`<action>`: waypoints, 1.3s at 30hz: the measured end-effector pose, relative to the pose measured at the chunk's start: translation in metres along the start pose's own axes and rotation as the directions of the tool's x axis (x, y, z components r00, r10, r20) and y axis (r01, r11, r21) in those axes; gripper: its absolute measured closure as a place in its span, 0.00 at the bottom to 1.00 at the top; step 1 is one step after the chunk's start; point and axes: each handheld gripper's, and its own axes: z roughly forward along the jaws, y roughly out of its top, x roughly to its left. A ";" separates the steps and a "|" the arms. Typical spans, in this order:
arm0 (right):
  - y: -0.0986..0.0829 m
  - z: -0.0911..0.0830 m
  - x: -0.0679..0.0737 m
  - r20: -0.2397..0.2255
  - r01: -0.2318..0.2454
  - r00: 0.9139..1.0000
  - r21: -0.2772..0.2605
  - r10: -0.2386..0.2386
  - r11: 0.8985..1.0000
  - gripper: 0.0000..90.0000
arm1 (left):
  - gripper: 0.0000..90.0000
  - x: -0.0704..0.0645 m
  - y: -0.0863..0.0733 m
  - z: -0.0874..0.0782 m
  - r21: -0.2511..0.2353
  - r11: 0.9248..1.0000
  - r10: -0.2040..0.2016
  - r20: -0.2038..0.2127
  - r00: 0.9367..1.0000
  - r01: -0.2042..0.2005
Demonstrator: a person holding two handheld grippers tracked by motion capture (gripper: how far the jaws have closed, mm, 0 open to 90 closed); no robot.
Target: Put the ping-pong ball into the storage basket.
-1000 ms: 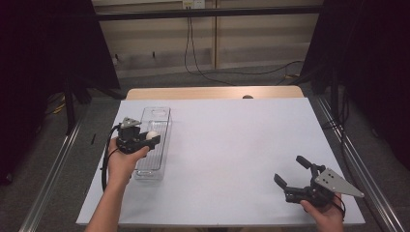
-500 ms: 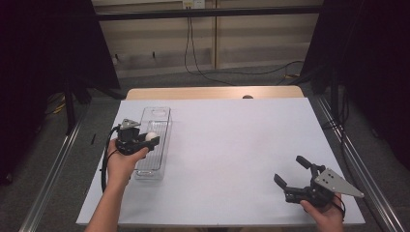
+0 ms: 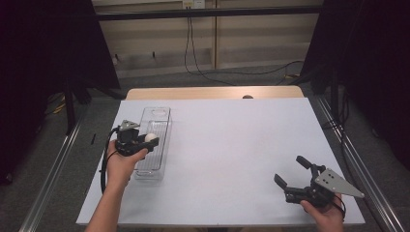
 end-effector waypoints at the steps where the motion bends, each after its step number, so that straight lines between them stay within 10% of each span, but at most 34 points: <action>1: 0.000 0.000 0.000 0.002 -0.001 1.000 0.000 0.001 1.000 0.02 | 0.57 0.000 0.000 0.000 0.000 1.000 -0.001 -0.002 1.000 0.001; 39: 0.001 0.001 0.000 -0.005 0.007 1.000 -0.002 -0.007 1.000 0.02 | 0.56 0.003 -0.008 0.000 0.013 1.000 0.011 -0.025 1.000 -0.010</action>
